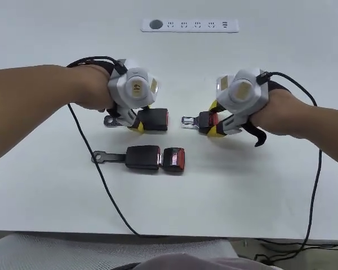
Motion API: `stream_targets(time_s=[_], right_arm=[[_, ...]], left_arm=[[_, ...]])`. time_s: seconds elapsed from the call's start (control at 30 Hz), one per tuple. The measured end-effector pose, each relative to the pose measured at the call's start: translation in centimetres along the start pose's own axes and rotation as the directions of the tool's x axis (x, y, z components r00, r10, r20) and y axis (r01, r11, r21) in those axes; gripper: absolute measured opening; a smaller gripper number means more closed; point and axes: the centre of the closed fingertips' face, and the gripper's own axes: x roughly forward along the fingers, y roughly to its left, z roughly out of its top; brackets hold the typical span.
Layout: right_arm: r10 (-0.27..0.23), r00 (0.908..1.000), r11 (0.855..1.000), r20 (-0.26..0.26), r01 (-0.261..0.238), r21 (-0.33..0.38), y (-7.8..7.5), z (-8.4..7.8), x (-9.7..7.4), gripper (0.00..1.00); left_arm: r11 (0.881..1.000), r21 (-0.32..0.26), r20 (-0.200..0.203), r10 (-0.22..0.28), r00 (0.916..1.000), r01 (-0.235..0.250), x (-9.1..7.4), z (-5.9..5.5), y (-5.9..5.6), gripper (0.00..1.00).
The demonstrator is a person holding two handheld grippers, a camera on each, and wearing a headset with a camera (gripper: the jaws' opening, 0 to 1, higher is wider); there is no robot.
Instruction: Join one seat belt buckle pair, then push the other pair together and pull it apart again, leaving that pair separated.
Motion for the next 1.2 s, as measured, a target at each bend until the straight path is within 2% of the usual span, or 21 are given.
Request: stream_targets(time_s=[0.3,0.43,0.6,0.83,0.97,1.03,1.1,1.17,1.2], right_arm=[[-0.012,0.999,0.999,-0.043,0.014,0.031,0.3,-4.6,-2.5,0.35],[-0.004,0.9988,0.999,-0.049,0.005,0.032,0.6,-6.0,-3.2,0.35],[-0.007,0.9985,0.997,-0.055,0.012,0.076,0.6,-7.3,-3.9,0.35],[-0.005,0.9953,0.995,-0.097,0.015,0.094,0.8,-7.5,-4.1,0.36],[-0.004,0.9919,0.997,-0.127,0.015,0.08,0.8,-7.5,-4.2,0.36],[-0.009,0.991,0.998,-0.134,0.017,0.063,0.9,-7.5,-4.3,0.36],[-0.012,0.9905,0.998,-0.137,0.02,0.055,0.9,-7.6,-4.3,0.36],[-0.024,0.9882,0.995,-0.151,0.039,0.093,0.8,-7.8,-4.4,0.37],[-0.032,0.9879,0.995,-0.152,0.045,0.087,0.9,-7.7,-4.4,0.37]], left_arm=[[1.0,-0.008,-0.009,0.011,0.9999,-0.011,0.0,0.0,0.0,0.33],[1.0,-0.014,-0.019,0.015,0.9997,-0.015,-0.1,0.0,0.0,0.33],[0.999,-0.023,-0.013,0.025,0.9996,-0.025,-0.2,0.0,-0.1,0.33],[0.999,-0.005,-0.018,0.04,0.999,-0.04,-0.2,0.0,0.0,0.34],[0.999,-0.022,-0.023,0.047,0.9986,-0.047,-0.3,-0.1,0.1,0.35],[0.998,0.007,-0.012,0.068,0.9976,-0.068,-0.5,0.0,0.2,0.35],[0.996,-0.027,-0.011,0.086,0.9962,-0.087,-0.6,-0.2,0.0,0.35],[0.996,-0.014,-0.02,0.093,0.9955,-0.093,-0.8,-0.6,-0.5,0.37],[0.995,-0.014,-0.024,0.1,0.9947,-0.1,-1.0,-0.8,-0.6,0.38]])
